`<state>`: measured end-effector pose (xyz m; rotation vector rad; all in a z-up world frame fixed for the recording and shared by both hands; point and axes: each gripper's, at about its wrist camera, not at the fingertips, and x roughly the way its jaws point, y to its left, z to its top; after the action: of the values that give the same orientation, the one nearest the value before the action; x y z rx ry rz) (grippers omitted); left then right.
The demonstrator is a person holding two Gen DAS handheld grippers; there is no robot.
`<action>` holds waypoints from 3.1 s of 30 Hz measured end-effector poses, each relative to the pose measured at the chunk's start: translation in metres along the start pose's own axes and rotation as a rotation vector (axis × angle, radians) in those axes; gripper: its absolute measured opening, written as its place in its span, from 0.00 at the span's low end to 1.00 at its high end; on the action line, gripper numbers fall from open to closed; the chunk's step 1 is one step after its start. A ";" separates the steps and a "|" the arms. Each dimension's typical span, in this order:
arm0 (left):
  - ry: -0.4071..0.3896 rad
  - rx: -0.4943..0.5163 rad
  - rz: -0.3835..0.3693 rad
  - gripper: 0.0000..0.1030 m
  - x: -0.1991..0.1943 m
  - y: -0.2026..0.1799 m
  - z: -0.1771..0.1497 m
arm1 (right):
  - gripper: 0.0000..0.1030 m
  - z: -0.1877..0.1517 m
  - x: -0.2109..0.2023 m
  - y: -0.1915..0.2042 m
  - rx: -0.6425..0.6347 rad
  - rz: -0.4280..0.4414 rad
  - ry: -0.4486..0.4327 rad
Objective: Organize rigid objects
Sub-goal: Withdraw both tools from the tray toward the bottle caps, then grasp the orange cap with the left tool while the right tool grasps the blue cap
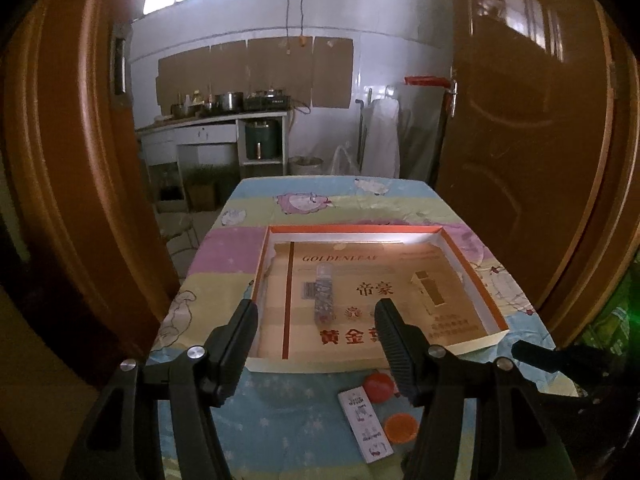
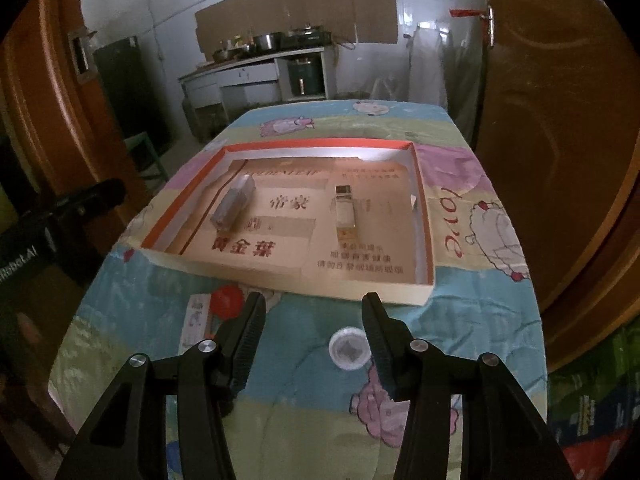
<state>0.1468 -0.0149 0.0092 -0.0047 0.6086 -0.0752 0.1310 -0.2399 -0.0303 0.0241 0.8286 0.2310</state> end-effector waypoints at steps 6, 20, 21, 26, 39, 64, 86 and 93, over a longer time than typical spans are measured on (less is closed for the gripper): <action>-0.035 0.006 0.017 0.59 -0.021 -0.004 -0.008 | 0.50 -0.015 -0.017 0.004 -0.001 0.002 -0.034; -0.054 0.035 0.013 0.59 -0.057 -0.004 -0.050 | 0.50 -0.057 -0.048 0.008 0.038 0.030 -0.077; -0.051 0.039 0.009 0.59 -0.058 -0.004 -0.056 | 0.50 -0.062 -0.050 0.008 0.042 0.035 -0.076; -0.029 0.058 -0.017 0.59 -0.063 -0.007 -0.086 | 0.50 -0.083 -0.049 0.006 0.049 0.050 -0.060; -0.020 0.096 -0.101 0.59 -0.079 -0.016 -0.159 | 0.50 -0.119 -0.050 0.013 0.011 0.090 -0.058; 0.036 0.067 -0.108 0.29 -0.057 0.002 -0.195 | 0.50 -0.147 -0.037 0.057 -0.134 0.160 -0.013; 0.031 0.002 -0.066 0.29 -0.058 0.026 -0.194 | 0.50 -0.141 -0.016 0.097 -0.179 0.144 -0.057; 0.032 0.004 -0.062 0.29 -0.058 0.025 -0.194 | 0.30 -0.138 -0.013 0.098 -0.197 0.096 -0.062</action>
<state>-0.0099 0.0178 -0.1178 -0.0184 0.6400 -0.1365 0.0022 -0.1567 -0.1039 -0.1134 0.7409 0.3996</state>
